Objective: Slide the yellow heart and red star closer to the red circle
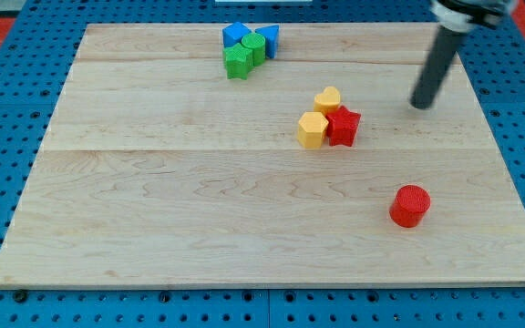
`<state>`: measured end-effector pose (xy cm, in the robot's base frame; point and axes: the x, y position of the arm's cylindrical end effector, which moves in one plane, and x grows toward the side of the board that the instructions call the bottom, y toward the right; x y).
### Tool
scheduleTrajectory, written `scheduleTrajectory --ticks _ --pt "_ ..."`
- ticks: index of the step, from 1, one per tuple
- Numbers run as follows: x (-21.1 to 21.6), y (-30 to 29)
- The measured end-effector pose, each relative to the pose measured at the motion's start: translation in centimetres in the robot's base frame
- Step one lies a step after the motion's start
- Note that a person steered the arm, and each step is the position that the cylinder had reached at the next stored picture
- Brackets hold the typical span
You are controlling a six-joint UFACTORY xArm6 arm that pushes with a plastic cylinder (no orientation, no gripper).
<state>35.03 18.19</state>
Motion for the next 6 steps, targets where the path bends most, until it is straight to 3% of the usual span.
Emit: scheduleTrajectory --ticks 2,4,6 --pt "-5.1 -10.2" --pt "2.4 -10.4" --pt "7.2 -6.0"
